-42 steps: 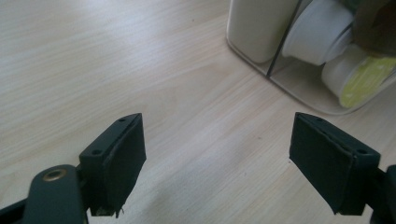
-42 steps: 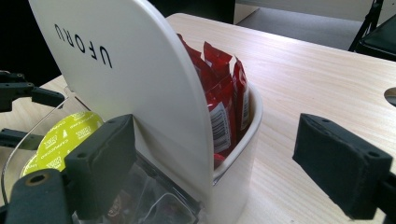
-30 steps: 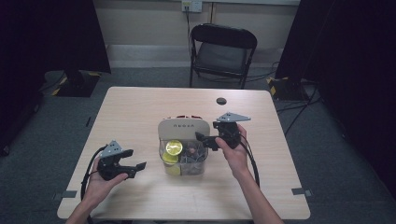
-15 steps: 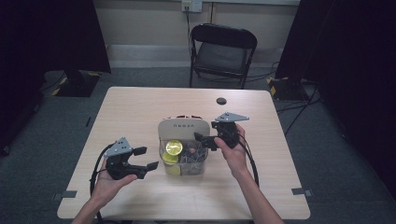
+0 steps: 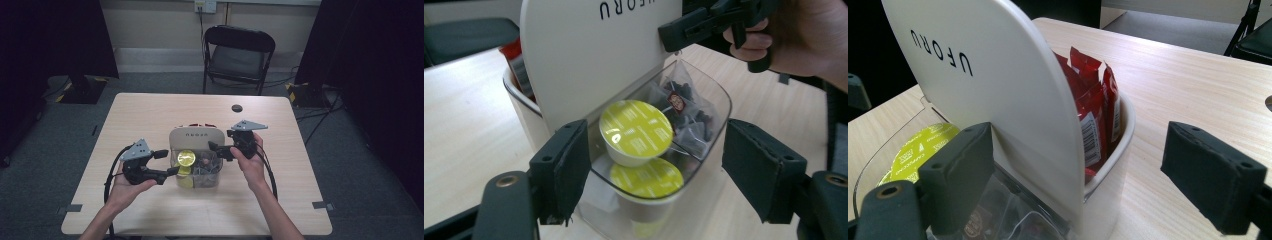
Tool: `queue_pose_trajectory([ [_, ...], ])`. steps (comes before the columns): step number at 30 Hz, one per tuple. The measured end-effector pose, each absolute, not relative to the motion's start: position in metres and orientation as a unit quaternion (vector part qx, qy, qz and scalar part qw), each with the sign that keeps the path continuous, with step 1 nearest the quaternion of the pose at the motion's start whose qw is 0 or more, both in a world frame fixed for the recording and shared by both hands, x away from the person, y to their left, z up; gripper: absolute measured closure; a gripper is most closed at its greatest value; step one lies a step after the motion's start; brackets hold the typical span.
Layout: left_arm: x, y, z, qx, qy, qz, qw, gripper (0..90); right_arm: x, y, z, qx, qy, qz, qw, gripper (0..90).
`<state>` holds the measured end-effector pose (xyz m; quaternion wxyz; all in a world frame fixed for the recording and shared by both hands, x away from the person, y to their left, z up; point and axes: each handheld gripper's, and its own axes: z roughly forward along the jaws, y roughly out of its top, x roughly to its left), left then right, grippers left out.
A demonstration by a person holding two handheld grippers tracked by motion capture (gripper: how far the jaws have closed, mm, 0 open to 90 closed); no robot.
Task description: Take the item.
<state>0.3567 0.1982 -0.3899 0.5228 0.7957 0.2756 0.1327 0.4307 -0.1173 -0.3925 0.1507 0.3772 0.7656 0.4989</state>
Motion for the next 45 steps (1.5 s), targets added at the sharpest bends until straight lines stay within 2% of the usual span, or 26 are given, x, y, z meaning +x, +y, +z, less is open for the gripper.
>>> queue_pose_trajectory([
  [8, 0.369, 0.187, -0.392, 0.8, 0.274, 0.126, 0.519, 29.9, 0.431, -0.118, -0.393, 0.377, 0.766, 0.499, 0.149, 12.8],
  [10, 0.372, 0.184, -0.393, 0.799, 0.276, 0.109, 0.523, 30.3, 0.431, -0.118, -0.393, 0.377, 0.766, 0.499, 0.149, 12.8],
  [26, 0.381, 0.171, -0.402, 0.817, 0.274, 0.104, 0.497, 30.7, 0.432, -0.118, -0.394, 0.377, 0.767, 0.499, 0.144, 12.5],
  [45, 0.387, 0.163, -0.415, 0.818, 0.281, 0.099, 0.493, 31.6, 0.432, -0.119, -0.394, 0.376, 0.767, 0.5, 0.144, 12.6],
])
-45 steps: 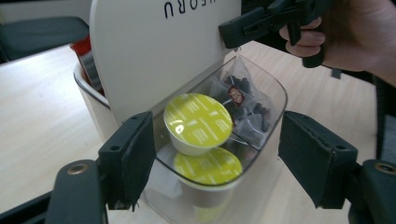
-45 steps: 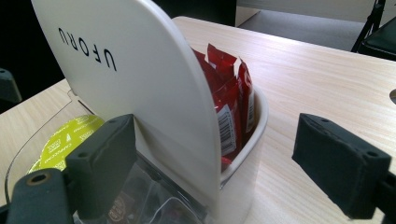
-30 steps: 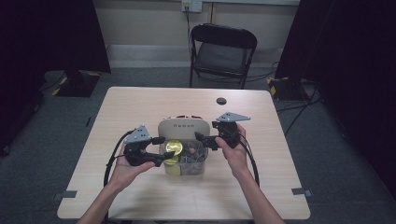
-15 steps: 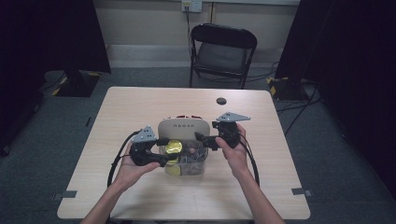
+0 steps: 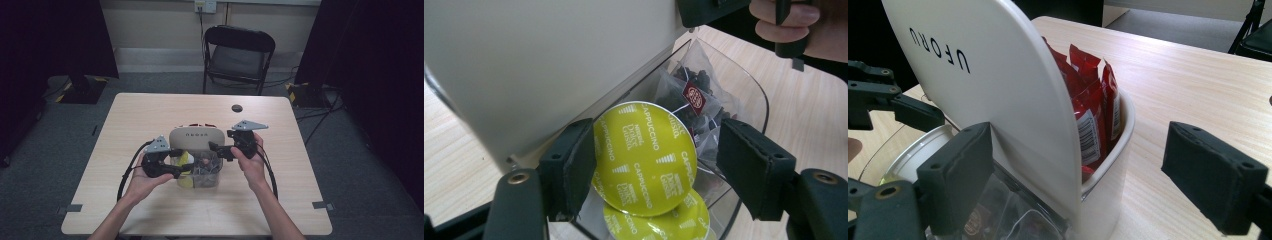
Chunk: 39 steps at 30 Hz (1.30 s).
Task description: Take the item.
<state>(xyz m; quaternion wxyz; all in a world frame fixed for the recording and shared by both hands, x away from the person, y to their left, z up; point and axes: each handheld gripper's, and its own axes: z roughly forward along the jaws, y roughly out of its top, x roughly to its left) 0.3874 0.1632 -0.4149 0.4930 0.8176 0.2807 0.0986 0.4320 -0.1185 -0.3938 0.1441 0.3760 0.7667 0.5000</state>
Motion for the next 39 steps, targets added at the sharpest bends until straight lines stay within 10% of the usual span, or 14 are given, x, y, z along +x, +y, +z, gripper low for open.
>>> queue_pose_trajectory([
  [39, 0.3911, 0.1665, -0.4165, 0.822, 0.276, 0.088, 0.491, 56.2, 0.433, -0.117, -0.3956, 0.375, 0.769, 0.498, 0.14, 11.9],
])
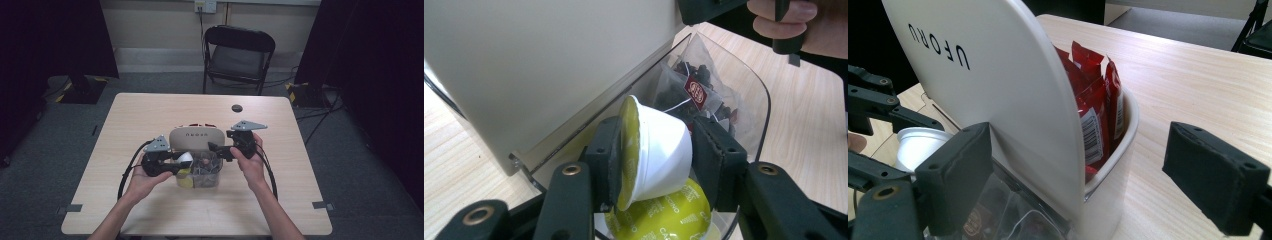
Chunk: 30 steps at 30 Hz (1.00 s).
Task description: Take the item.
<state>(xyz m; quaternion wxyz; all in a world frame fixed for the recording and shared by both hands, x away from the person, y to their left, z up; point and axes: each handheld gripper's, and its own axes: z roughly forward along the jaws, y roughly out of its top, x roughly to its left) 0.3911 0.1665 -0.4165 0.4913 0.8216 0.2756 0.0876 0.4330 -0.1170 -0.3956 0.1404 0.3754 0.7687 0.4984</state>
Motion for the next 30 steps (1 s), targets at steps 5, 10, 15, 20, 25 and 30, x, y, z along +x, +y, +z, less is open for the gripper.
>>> queue_pose_trajectory([
  [5, 0.3897, 0.1608, -0.418, 0.833, 0.271, 0.106, 0.471, 54.1, 0.4325, -0.1166, -0.3955, 0.376, 0.769, 0.497, 0.143, 11.9],
  [10, 0.3911, 0.1577, -0.4192, 0.833, 0.271, 0.101, 0.472, 54.7, 0.432, -0.1158, -0.3959, 0.375, 0.769, 0.497, 0.144, 12.3],
  [15, 0.3919, 0.1591, -0.4187, 0.832, 0.276, 0.095, 0.473, 55.4, 0.4325, -0.1161, -0.3962, 0.375, 0.769, 0.498, 0.142, 12.1],
  [20, 0.3926, 0.1626, -0.4181, 0.825, 0.283, 0.083, 0.483, 55.6, 0.4324, -0.116, -0.3961, 0.376, 0.769, 0.497, 0.143, 12.1],
  [25, 0.3896, 0.1629, -0.4154, 0.826, 0.278, 0.082, 0.484, 55.7, 0.4322, -0.1158, -0.3962, 0.376, 0.769, 0.497, 0.143, 12.2],
  [30, 0.3869, 0.1662, -0.4115, 0.822, 0.276, 0.079, 0.492, 55.7, 0.4322, -0.1163, -0.3962, 0.376, 0.769, 0.497, 0.142, 12.3],
])
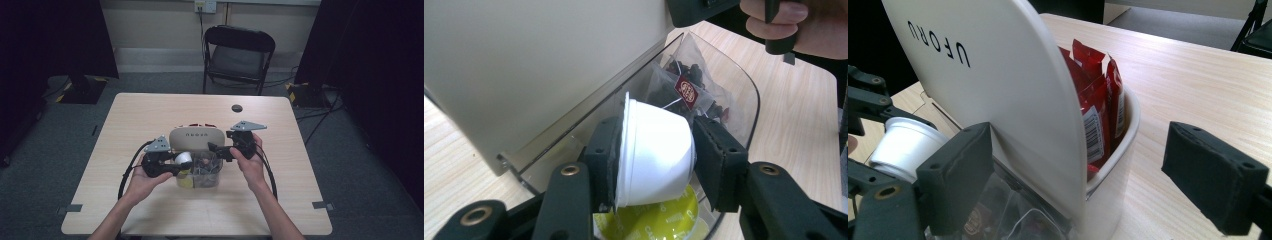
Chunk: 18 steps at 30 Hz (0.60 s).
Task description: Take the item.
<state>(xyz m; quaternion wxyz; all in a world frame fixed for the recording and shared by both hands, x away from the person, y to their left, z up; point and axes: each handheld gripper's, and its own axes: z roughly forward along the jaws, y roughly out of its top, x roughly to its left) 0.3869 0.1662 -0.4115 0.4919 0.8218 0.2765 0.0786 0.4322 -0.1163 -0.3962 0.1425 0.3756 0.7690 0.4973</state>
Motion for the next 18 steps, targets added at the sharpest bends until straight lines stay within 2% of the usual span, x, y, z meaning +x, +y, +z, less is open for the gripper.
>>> queue_pose_trajectory([
  [18, 0.383, 0.188, -0.4, 0.809, 0.265, 0.075, 0.519, 55.7, 0.433, -0.117, -0.398, 0.375, 0.77, 0.497, 0.14, 11.9],
])
